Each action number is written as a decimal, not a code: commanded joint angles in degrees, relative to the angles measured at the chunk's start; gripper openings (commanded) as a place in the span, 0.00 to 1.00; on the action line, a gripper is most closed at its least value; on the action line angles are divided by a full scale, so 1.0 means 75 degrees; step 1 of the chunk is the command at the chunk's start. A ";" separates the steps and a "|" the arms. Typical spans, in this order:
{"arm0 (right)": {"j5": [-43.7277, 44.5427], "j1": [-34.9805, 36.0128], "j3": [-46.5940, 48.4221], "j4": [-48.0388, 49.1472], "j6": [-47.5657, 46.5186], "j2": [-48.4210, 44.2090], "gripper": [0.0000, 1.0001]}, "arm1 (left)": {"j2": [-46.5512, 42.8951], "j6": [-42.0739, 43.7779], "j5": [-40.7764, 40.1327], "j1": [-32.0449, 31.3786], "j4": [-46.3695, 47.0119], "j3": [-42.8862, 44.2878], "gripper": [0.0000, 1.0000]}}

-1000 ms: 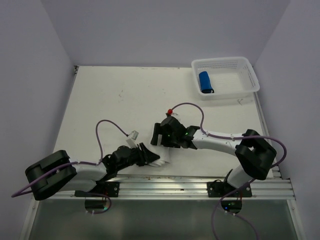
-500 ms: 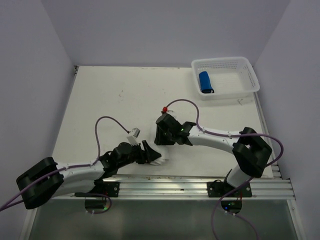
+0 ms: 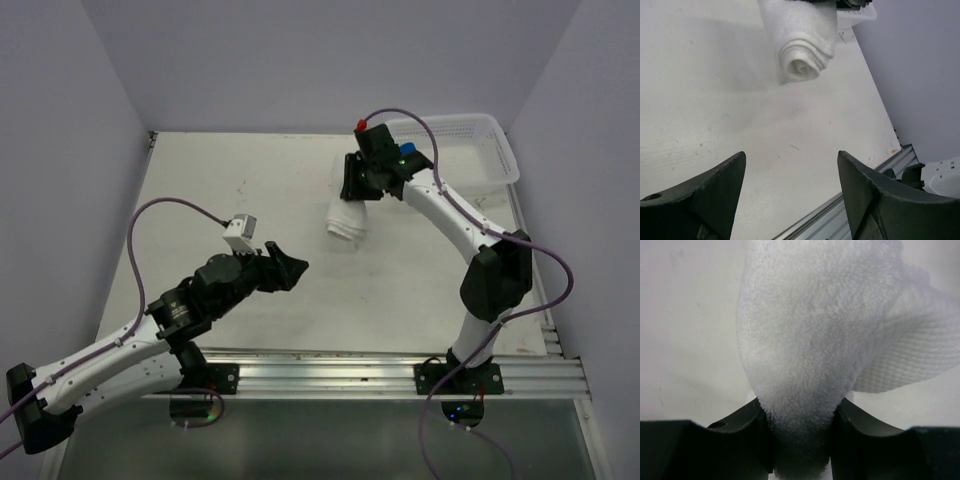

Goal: Roll the towels
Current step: Place the rolled towel into the container

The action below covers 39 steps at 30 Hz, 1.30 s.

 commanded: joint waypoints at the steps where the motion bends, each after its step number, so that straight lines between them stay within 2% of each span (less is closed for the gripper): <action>1: -0.0355 -0.0479 0.2282 -0.1269 -0.1854 0.0438 0.11 | 0.0422 0.1158 -0.0945 0.0034 -0.1350 0.0841 0.77; 3: -0.0285 -0.0854 0.3777 -0.2043 -0.2488 0.1068 0.10 | 0.0727 0.1347 -0.1167 0.0034 -0.1491 0.1182 0.77; 6: 0.0627 -0.1205 0.5490 -0.2794 -0.3236 0.1668 0.09 | 0.0938 0.1711 -0.1297 0.0069 -0.1515 0.1475 0.78; 7: 0.1140 -0.1300 0.5753 -0.2853 -0.3356 0.1948 0.09 | 0.0974 0.1874 -0.1355 0.0116 -0.1515 0.1534 0.78; 9: 0.1262 -0.1733 0.5977 -0.2632 -0.3345 0.2021 0.08 | 0.1126 0.2097 -0.1414 0.0175 -0.1492 0.1686 0.79; 10: 0.1889 -0.1815 0.6002 -0.2538 -0.3415 0.2068 0.08 | 0.1196 0.2156 -0.1403 0.0256 -0.1468 0.1733 0.79; 14: 0.2808 -0.2167 0.6493 -0.2315 -0.3893 0.2513 0.08 | 0.1664 0.2449 -0.1158 0.0538 -0.1340 0.1909 0.79; 19: 0.4155 -0.2262 0.5769 -0.1240 -0.4188 0.2491 0.08 | 0.2028 0.2742 -0.0443 0.1194 -0.0988 0.1863 0.79; 22: 0.4647 -0.2261 0.4845 -0.0305 -0.4189 0.2245 0.07 | 0.2297 0.2836 -0.0114 0.1486 -0.0777 0.1839 0.79; 24: 0.4836 -0.2250 0.4131 0.0179 -0.4166 0.2022 0.07 | 0.2462 0.2895 0.0049 0.1592 -0.0648 0.1781 0.79; 32: 0.5552 -0.2226 0.2782 0.1832 -0.4013 0.1963 0.07 | 0.2673 0.2918 0.0214 0.1757 -0.0624 0.1558 0.79; 39: 0.6042 -0.2238 0.2580 0.2829 -0.3547 0.2209 0.08 | 0.2849 0.2989 0.0238 0.1816 -0.0589 0.1640 0.79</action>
